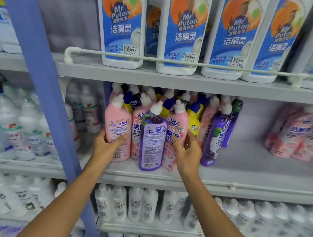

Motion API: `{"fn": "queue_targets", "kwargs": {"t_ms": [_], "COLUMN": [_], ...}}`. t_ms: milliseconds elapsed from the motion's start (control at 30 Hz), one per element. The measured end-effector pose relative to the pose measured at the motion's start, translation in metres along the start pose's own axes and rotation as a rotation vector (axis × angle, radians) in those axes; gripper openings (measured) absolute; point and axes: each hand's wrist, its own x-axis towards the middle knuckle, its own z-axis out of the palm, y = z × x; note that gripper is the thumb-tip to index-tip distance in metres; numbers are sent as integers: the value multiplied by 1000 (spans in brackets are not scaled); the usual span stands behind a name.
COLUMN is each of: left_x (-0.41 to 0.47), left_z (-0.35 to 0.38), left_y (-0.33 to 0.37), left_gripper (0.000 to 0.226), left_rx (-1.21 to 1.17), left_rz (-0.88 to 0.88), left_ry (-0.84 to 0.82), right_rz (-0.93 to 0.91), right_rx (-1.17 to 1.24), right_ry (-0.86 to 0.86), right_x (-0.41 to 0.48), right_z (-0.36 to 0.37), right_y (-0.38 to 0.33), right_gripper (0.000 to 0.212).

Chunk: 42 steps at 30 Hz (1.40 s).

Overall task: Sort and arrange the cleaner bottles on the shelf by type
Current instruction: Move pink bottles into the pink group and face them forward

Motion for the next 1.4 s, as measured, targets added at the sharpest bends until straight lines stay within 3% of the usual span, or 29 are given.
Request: {"fn": "queue_targets", "kwargs": {"t_ms": [400, 533, 633, 800, 1133, 1400], "left_x": [-61, -94, -116, -148, -177, -184], "left_z": [-5, 20, 53, 145, 406, 549], "left_y": [46, 56, 70, 84, 80, 73], "left_gripper": [55, 61, 54, 48, 35, 42], "left_rx": [-59, -67, -77, -117, -95, -108], "left_rz": [143, 164, 164, 140, 59, -10], "left_ry": [-49, -63, -59, -97, -219, -279], "right_rz": [-23, -25, -9, -24, -36, -27], "right_rx": [144, 190, 248, 296, 186, 41], "right_ry": [-22, -52, -68, -79, -13, 70], "right_x": [-3, 1, 10, 41, 122, 169], "right_z": [-43, -74, -105, -181, -388, -501], "right_y": [-6, -4, -1, 5, 60, 91], "right_gripper": [32, 33, 27, 28, 33, 32]}}
